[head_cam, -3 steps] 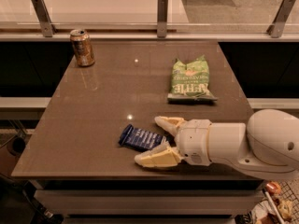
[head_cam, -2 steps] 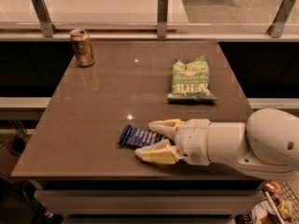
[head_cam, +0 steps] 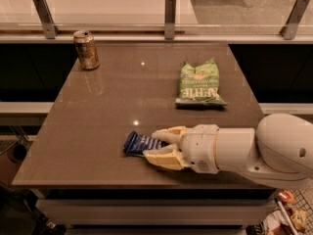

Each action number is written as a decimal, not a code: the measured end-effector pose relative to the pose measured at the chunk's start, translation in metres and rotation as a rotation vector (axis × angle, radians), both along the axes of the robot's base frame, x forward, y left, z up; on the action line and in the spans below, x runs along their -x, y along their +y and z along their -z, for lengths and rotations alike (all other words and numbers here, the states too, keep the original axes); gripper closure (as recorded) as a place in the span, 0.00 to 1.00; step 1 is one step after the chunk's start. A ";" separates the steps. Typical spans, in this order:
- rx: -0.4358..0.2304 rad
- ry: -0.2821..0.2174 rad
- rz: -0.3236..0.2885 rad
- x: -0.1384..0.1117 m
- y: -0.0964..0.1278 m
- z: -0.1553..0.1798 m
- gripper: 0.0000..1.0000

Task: Move rxbar blueberry near orange can

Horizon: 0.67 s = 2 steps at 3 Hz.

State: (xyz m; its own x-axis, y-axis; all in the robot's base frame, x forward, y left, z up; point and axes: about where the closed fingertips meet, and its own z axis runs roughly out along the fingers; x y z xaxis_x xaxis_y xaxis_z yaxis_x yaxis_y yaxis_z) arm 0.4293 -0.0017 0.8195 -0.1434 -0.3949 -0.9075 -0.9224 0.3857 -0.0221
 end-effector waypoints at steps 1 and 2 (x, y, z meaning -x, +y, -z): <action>0.001 -0.001 -0.001 0.000 0.000 0.000 1.00; 0.036 -0.020 0.003 -0.018 -0.005 -0.017 1.00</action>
Offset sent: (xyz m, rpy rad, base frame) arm 0.0526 -0.0180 0.0436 -0.0933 -0.0470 -0.0172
